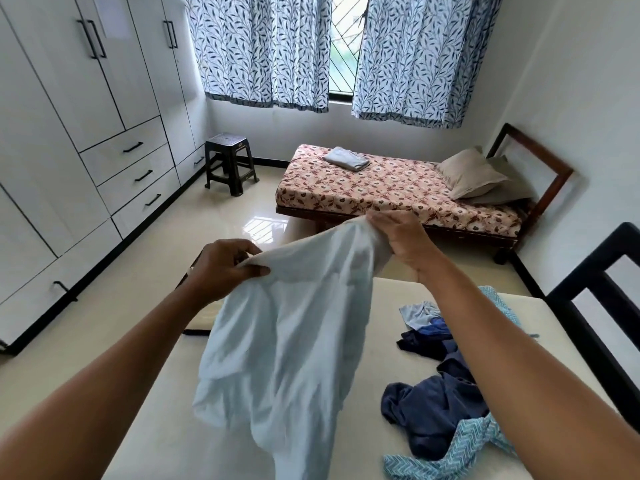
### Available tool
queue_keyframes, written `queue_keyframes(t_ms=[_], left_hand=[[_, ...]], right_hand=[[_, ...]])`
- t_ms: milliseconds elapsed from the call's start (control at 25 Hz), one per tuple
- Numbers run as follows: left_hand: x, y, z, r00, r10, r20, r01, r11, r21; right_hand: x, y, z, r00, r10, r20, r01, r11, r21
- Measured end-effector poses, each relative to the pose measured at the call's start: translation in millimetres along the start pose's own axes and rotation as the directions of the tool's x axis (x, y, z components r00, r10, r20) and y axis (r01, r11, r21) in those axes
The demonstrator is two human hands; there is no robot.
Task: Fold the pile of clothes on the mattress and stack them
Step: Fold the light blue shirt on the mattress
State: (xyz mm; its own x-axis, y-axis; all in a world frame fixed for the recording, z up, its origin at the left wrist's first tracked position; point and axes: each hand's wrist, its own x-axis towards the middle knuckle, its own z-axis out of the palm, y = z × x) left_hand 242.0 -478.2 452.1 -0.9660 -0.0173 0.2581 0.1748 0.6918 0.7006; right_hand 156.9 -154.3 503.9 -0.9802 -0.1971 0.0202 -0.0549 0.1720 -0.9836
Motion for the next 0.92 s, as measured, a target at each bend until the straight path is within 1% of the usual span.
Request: queue_keyframes(t_ms=[40, 120, 160, 200, 240, 280, 320, 400, 440, 520, 560, 600, 640, 680, 720, 760, 800, 840, 880, 920], left_hand=[[1, 1, 1, 1.000, 0.007, -0.025, -0.007, 1.000, 0.004], [5, 4, 1, 0.999, 0.042, -0.027, -0.041, 0.998, 0.041], [7, 6, 0, 0.998, 0.058, 0.005, -0.058, 0.997, 0.041], [9, 8, -3, 0.997, 0.067, 0.039, -0.068, 0.997, 0.022], [12, 11, -6, 0.995, 0.073, 0.063, -0.073, 0.997, -0.001], [14, 14, -9, 0.994, 0.077, 0.075, -0.077, 0.997, -0.014], [16, 16, -11, 0.993, 0.079, 0.082, -0.079, 0.997, -0.004], [20, 15, -14, 0.993, 0.061, 0.100, -0.065, 0.997, 0.036], [20, 12, -12, 0.990, 0.038, 0.135, -0.050, 0.995, 0.089], [16, 4, -4, 0.974, -0.027, 0.225, -0.019, 0.980, 0.199], [17, 1, -2, 0.980, -0.036, 0.197, -0.003, 0.981, 0.193], [20, -1, -3, 0.992, -0.055, 0.116, 0.041, 0.991, 0.125], [25, -2, -7, 0.996, -0.089, 0.004, 0.089, 0.996, -0.007], [30, -1, -13, 0.984, -0.145, -0.101, 0.128, 0.979, -0.155], [36, 0, -20, 0.966, -0.190, -0.176, 0.138, 0.953, -0.268], [39, 3, -27, 0.956, -0.201, -0.212, 0.132, 0.944, -0.302], [41, 4, -31, 0.961, -0.186, -0.206, 0.123, 0.951, -0.285], [41, 8, -34, 0.972, -0.160, -0.169, 0.115, 0.962, -0.249], [41, 11, -36, 0.983, -0.144, -0.111, 0.116, 0.967, -0.228], [41, 11, -39, 0.989, -0.143, -0.036, 0.131, 0.964, -0.231]], right_hand=[[0, -3, -1, 1.000, 0.013, -0.017, -0.012, 1.000, 0.021], [-4, -7, -2, 0.996, 0.013, 0.084, -0.004, 0.994, -0.106], [-2, -7, -5, 0.997, -0.009, 0.080, 0.019, 0.991, -0.131], [0, -10, -8, 0.999, -0.005, 0.052, 0.009, 0.998, -0.069], [3, -17, -11, 1.000, 0.008, 0.029, -0.010, 0.999, 0.047], [5, -22, -14, 0.999, 0.021, 0.028, -0.024, 0.992, 0.122], [7, -25, -15, 0.999, 0.027, 0.040, -0.031, 0.992, 0.121], [7, -33, -16, 0.997, 0.022, 0.073, -0.025, 0.999, 0.043], [9, -36, -15, 0.995, 0.020, 0.099, -0.024, 0.999, 0.043], [10, -45, -17, 0.976, -0.012, 0.218, -0.004, 0.997, 0.073], [7, -50, -19, 0.954, -0.028, 0.297, 0.006, 0.997, 0.075], [5, -48, -24, 0.927, -0.036, 0.372, 0.002, 0.996, 0.092], [3, -42, -29, 0.904, -0.009, 0.427, -0.038, 0.994, 0.101], [1, -30, -34, 0.883, 0.050, 0.467, -0.086, 0.995, 0.057], [-1, -17, -38, 0.865, 0.134, 0.483, -0.111, 0.991, -0.076], [-3, -2, -40, 0.851, 0.208, 0.482, -0.098, 0.965, -0.244], [-3, 5, -41, 0.861, 0.239, 0.449, -0.078, 0.934, -0.348], [0, 6, -45, 0.881, 0.208, 0.424, -0.064, 0.942, -0.328], [6, 2, -50, 0.917, 0.136, 0.374, -0.053, 0.973, -0.224], [11, -4, -56, 0.938, 0.059, 0.340, -0.045, 0.998, -0.049]])
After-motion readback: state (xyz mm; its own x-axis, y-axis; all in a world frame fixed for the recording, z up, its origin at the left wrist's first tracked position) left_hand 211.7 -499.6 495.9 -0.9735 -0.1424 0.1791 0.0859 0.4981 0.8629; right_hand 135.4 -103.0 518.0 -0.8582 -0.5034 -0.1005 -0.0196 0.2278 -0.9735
